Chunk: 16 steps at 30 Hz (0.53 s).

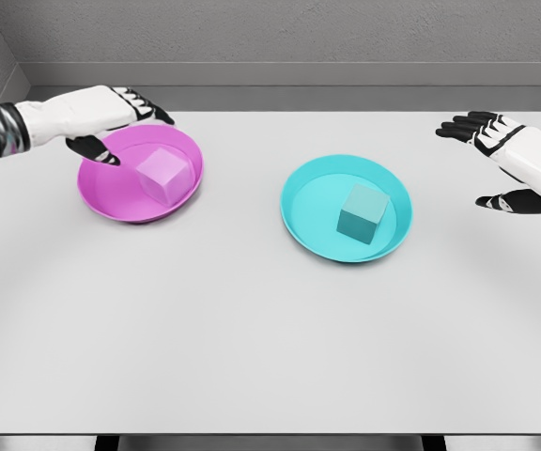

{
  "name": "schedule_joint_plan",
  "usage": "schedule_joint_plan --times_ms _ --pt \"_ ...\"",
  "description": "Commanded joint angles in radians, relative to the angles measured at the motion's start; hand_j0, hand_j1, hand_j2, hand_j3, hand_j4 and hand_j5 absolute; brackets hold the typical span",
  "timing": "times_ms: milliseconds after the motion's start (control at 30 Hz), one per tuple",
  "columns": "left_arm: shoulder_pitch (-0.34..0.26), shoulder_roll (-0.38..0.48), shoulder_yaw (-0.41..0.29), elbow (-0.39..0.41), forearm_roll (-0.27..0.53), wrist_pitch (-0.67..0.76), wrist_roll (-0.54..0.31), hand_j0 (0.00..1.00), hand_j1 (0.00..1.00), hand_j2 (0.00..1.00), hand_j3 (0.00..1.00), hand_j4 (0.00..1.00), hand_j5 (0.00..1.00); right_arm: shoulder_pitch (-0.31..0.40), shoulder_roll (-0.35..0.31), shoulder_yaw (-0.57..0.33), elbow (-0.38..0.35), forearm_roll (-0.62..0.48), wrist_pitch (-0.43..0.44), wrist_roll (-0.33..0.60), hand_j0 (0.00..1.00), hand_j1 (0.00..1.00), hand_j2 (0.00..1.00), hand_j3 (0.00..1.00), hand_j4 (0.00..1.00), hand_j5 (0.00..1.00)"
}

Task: Place the blocks in the corresponding plates according to their colors

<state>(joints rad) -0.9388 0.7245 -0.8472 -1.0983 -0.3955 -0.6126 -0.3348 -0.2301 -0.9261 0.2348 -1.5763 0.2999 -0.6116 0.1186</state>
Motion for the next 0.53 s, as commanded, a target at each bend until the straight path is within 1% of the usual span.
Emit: schedule_joint_plan --times_ms 0,100,200,300,433,500 --pt "-0.002 0.000 0.014 0.017 0.009 0.002 0.002 1.00 1.00 1.00 1.00 1.00 1.00 0.000 -0.002 0.000 -0.001 -0.007 0.001 -0.001 1.00 1.00 1.00 1.00 1.00 1.00" --pt "-0.003 0.007 0.017 0.021 0.009 0.002 0.002 1.00 1.00 1.00 1.00 1.00 1.00 0.000 -0.002 0.000 -0.001 -0.007 0.001 -0.001 1.00 1.00 1.00 1.00 1.00 1.00" --pt "-0.003 0.056 0.017 0.017 0.038 0.002 0.002 1.00 1.00 1.00 1.00 1.00 1.00 0.000 -0.002 0.000 0.001 -0.007 0.001 -0.001 1.00 1.00 1.00 1.00 1.00 1.00" --pt "-0.003 0.119 0.017 0.021 0.040 0.002 0.002 1.00 1.00 1.00 1.00 1.00 1.00 0.000 -0.002 0.001 -0.001 -0.007 0.001 -0.001 1.00 1.00 1.00 1.00 1.00 1.00" --pt "0.008 0.176 0.019 0.026 0.038 0.002 0.000 1.00 1.00 1.00 1.00 1.00 1.00 0.000 0.000 0.003 0.001 -0.007 0.001 -0.001 1.00 1.00 1.00 1.00 1.00 1.00" --pt "0.008 0.182 0.019 0.048 0.038 0.002 0.000 1.00 1.00 1.00 1.00 1.00 1.00 0.000 0.000 0.006 0.001 -0.007 0.001 -0.001 1.00 1.00 1.00 1.00 1.00 1.00"
